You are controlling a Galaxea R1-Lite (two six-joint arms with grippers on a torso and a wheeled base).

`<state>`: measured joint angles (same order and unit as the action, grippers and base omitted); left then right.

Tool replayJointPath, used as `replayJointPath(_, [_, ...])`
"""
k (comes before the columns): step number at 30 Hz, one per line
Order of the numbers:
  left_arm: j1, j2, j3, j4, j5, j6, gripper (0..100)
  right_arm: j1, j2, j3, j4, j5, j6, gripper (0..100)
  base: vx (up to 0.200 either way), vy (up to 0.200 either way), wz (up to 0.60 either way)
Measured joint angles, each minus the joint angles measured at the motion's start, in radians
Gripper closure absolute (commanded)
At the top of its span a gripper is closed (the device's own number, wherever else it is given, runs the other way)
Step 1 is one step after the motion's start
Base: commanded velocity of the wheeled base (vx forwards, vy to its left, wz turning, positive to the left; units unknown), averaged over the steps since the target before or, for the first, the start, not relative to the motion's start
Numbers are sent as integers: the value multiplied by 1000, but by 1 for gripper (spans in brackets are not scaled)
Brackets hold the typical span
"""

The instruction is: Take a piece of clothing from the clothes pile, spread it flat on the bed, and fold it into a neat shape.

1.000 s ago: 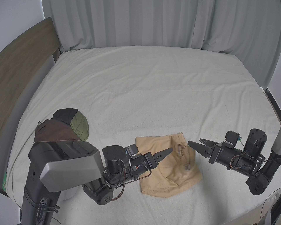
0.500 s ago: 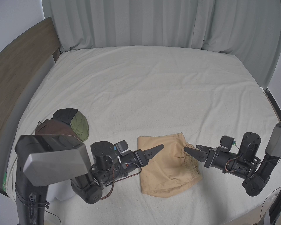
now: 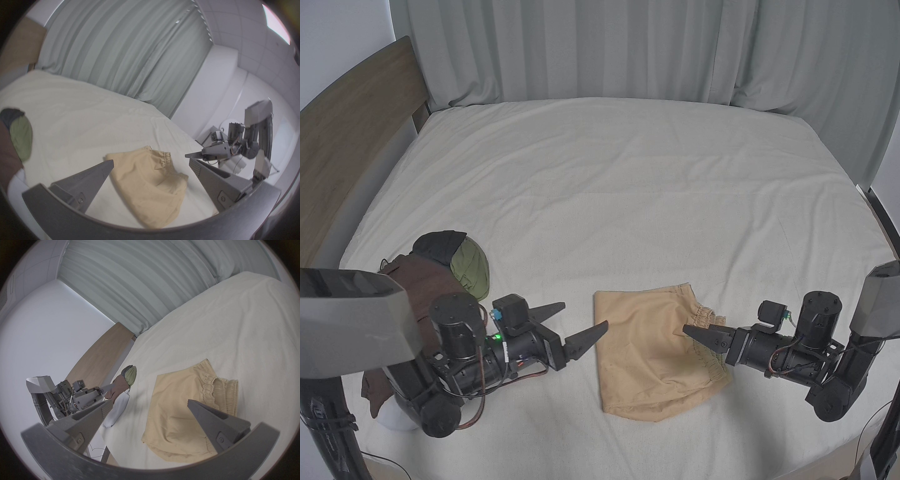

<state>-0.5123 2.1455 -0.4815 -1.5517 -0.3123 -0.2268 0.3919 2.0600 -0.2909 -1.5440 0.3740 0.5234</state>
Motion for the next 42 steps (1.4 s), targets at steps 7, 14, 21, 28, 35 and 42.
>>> replayJointPath(7, [115, -76, 65, -2, -89, 211, 0, 8, 23, -2, 1, -5, 21, 0, 0, 0, 0])
replayJointPath(14, [190, -111, 156, -1, -178, 310, 0, 14, 65, -11, 0, -43, 24, 0, 0, 0, 0])
replayJointPath(21, [195, -140, 196, -1, -186, 336, 0, 25, 114, -14, 0, -60, 25, 0, 0, 0, 0])
replayJointPath(28, [201, -158, 213, -1, -187, 341, 0, 28, 150, -23, -1, -63, 24, 0, 0, 0, 0])
replayJointPath(35, [194, -158, 229, 0, -186, 341, 0, 28, 200, -13, -1, -89, 21, 0, 0, 0, 0])
replayJointPath(42, [186, -156, 234, 0, -186, 341, 0, 30, 248, 37, -2, -92, 1, 0, 0, 0, 0])
